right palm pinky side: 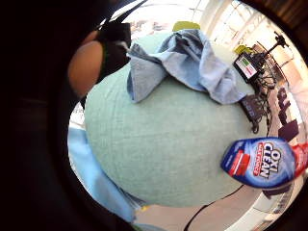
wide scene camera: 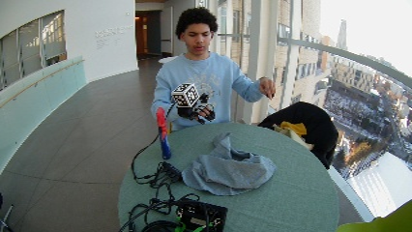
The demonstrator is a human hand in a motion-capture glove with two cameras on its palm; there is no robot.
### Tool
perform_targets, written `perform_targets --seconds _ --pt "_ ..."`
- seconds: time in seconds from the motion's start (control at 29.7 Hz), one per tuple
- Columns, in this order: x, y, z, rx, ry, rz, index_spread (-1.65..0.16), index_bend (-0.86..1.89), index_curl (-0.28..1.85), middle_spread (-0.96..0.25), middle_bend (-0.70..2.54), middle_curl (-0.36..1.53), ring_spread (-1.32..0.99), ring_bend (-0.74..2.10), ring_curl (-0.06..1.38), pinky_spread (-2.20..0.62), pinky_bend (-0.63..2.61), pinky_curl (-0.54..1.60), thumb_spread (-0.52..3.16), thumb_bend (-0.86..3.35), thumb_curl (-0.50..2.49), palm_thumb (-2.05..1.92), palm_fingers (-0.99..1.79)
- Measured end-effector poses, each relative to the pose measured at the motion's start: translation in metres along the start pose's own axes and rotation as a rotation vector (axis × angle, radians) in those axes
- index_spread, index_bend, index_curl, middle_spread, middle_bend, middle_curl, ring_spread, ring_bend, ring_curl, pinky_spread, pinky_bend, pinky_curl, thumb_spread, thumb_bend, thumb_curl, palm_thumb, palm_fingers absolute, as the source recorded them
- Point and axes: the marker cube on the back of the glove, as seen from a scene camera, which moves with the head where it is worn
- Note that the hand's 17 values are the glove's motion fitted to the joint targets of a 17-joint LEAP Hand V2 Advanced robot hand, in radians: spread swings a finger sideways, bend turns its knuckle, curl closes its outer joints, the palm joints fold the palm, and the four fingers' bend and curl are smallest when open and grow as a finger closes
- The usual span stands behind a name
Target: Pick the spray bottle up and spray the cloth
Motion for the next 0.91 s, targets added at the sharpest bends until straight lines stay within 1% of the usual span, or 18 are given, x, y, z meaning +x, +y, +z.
perform_targets --seconds 0.03,0.17,0.37,0.61,0.91 --pt "0.001 -0.001 0.000 0.000 -0.003 0.003 -0.15 0.43 0.11 -0.04 0.33 0.10 -0.02 0.22 0.05 0.09 0.26 0.06 0.40 0.34 0.10 0.50 0.81" --pt "0.006 -0.006 -0.001 -0.009 -0.015 0.020 -0.21 0.44 0.21 -0.06 0.33 0.16 -0.02 0.23 0.13 0.13 0.24 0.14 0.65 0.37 0.15 0.57 0.79" --pt "0.014 -0.011 -0.006 -0.010 0.012 0.045 -0.25 0.41 0.27 -0.08 0.32 0.22 -0.03 0.20 0.18 0.17 0.22 0.18 0.88 0.35 0.19 0.60 0.78" --pt "0.017 -0.010 -0.009 0.000 0.016 0.063 -0.27 0.37 0.31 -0.09 0.29 0.26 -0.03 0.18 0.20 0.18 0.19 0.21 1.03 0.31 0.23 0.62 0.78" --pt "0.018 -0.006 -0.008 -0.005 0.019 0.068 -0.28 0.33 0.35 -0.09 0.26 0.30 -0.03 0.18 0.22 0.19 0.17 0.23 1.11 0.26 0.28 0.64 0.79"
